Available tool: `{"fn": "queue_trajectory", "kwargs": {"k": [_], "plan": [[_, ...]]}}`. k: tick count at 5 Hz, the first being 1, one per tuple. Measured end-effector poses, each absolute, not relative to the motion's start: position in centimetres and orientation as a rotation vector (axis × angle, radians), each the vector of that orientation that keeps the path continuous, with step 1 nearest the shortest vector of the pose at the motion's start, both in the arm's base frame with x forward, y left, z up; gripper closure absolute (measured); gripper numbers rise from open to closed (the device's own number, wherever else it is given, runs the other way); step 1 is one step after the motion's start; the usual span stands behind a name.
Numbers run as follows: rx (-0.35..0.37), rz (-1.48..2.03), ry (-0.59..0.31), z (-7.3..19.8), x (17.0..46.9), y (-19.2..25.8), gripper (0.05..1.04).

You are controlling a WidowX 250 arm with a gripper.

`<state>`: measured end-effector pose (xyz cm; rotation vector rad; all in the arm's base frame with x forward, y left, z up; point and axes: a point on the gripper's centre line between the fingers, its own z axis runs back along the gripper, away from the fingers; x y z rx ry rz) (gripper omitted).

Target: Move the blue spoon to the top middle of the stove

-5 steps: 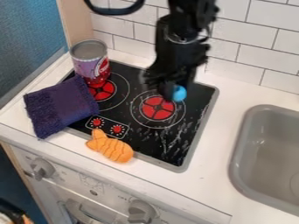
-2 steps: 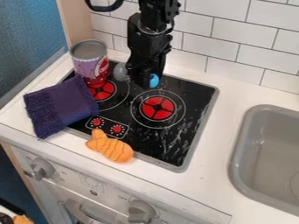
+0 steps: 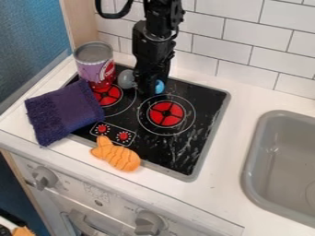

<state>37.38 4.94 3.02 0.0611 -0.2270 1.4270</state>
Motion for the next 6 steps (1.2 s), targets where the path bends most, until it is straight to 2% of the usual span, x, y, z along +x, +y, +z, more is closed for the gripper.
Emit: {"fn": "queue_trajectory", "kwargs": {"k": [1, 2, 3, 4, 5, 6], "plan": [[0.059, 1.429, -0.223, 2.9, 37.5, 4.9, 0.592], [0.055, 1.413, -0.195, 2.8, 37.6, 4.6, 0.285], [0.05, 1.418, -0.198, 2.8, 37.7, 4.6, 0.085], [0.06, 1.416, -0.196, 2.8, 37.3, 4.6, 0.081], [0.06, 1.403, -0.207, 4.5, 37.1, 4.7, 0.084], [0.082, 1.427, -0.246, 8.0, 36.2, 5.1, 0.084]]}}
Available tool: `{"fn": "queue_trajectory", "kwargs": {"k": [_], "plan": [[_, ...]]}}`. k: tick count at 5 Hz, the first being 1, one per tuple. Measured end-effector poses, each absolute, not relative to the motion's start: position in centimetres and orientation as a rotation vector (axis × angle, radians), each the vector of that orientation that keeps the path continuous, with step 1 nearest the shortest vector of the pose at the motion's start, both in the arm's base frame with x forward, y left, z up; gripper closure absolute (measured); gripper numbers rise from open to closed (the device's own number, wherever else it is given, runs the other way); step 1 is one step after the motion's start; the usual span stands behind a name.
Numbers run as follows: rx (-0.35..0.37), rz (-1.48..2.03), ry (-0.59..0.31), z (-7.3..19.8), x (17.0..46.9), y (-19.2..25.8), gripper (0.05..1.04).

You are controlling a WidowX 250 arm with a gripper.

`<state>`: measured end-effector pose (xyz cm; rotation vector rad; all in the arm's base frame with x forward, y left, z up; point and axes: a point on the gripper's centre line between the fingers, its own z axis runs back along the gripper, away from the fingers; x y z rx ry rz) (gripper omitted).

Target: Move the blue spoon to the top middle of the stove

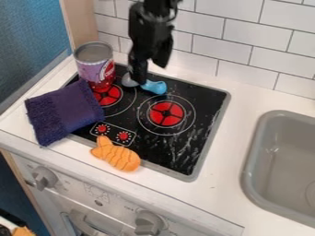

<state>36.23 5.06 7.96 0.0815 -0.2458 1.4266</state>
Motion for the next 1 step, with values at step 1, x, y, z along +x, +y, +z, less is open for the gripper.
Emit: {"fn": "queue_trajectory", "kwargs": {"k": [1], "plan": [[-0.025, 1.476, -0.269, 9.72, 35.53, 4.59, 0.085]]}}
